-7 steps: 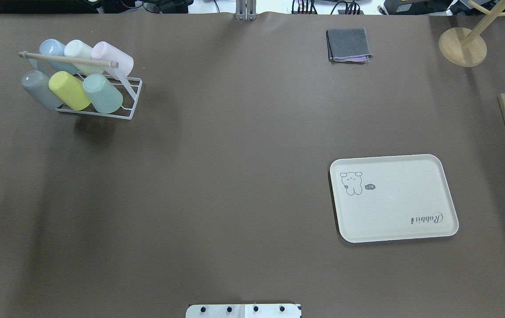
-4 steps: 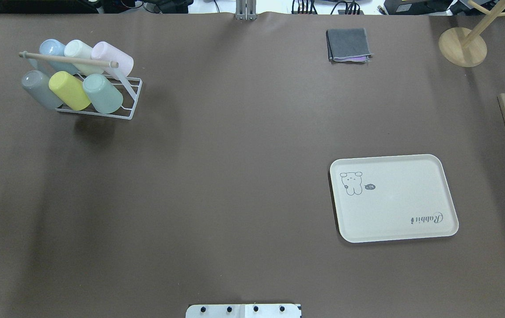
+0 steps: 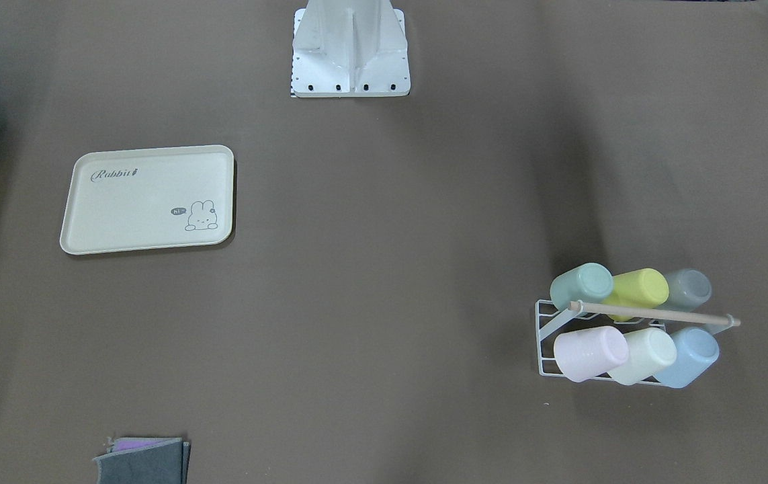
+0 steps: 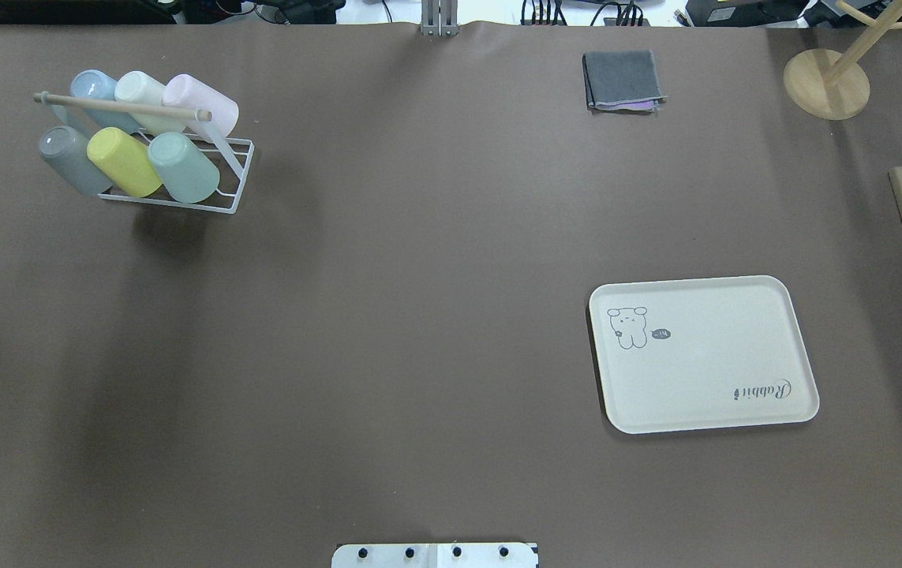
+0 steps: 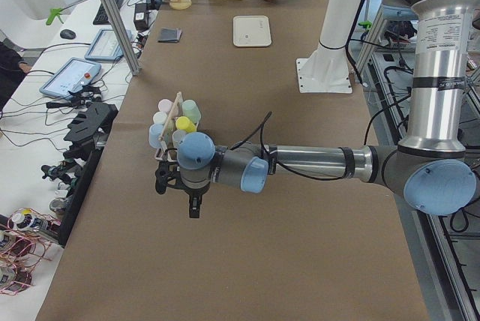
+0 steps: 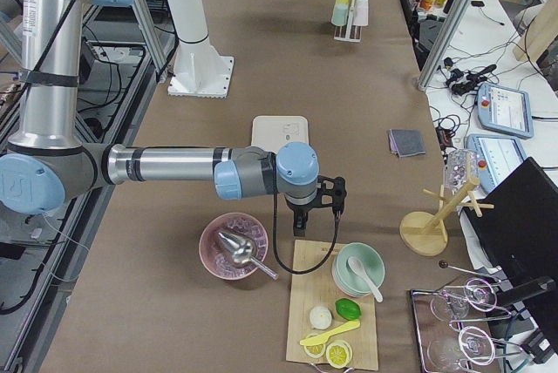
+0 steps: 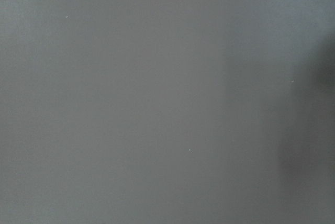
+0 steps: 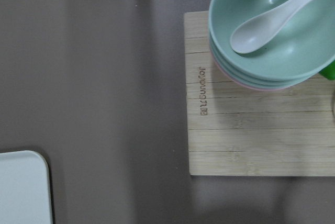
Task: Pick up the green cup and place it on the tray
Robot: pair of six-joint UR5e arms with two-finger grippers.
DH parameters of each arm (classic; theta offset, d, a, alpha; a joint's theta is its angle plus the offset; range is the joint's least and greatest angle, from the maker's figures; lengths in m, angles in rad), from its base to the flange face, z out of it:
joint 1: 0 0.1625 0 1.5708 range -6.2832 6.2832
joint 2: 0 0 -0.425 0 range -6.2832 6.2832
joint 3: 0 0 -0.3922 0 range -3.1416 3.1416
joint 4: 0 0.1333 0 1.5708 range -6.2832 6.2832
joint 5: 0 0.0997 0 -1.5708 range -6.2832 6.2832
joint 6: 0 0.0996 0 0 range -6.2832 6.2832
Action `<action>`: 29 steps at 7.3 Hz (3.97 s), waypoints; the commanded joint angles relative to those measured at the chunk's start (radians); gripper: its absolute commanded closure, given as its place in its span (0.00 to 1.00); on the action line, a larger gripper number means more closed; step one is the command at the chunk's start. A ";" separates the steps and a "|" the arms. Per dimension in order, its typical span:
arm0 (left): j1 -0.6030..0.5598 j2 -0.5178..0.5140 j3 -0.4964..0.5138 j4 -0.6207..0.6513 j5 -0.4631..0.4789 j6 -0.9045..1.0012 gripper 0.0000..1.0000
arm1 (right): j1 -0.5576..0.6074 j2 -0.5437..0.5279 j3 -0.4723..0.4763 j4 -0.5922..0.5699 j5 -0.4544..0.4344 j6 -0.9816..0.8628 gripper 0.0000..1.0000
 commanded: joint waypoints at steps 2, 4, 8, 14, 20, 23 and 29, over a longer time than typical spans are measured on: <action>0.127 -0.169 -0.258 0.330 0.018 -0.167 0.01 | -0.222 0.042 -0.008 0.232 -0.022 0.370 0.00; 0.328 -0.239 -0.344 0.334 0.147 -0.336 0.01 | -0.336 0.040 -0.028 0.365 -0.037 0.448 0.00; 0.664 -0.287 -0.491 0.327 0.381 -0.130 0.01 | -0.477 0.022 -0.065 0.477 -0.040 0.496 0.00; 1.031 -0.292 -0.470 0.328 1.216 0.709 0.01 | -0.614 0.028 -0.105 0.480 -0.089 0.516 0.05; 1.148 -0.284 -0.231 0.310 1.788 1.178 0.01 | -0.626 0.028 -0.135 0.480 -0.085 0.505 0.26; 1.166 -0.302 -0.116 0.281 1.891 1.323 0.01 | -0.625 0.039 -0.155 0.480 -0.083 0.508 0.32; 1.163 -0.330 0.001 0.279 1.939 1.324 0.01 | -0.625 0.042 -0.140 0.479 -0.076 0.517 0.40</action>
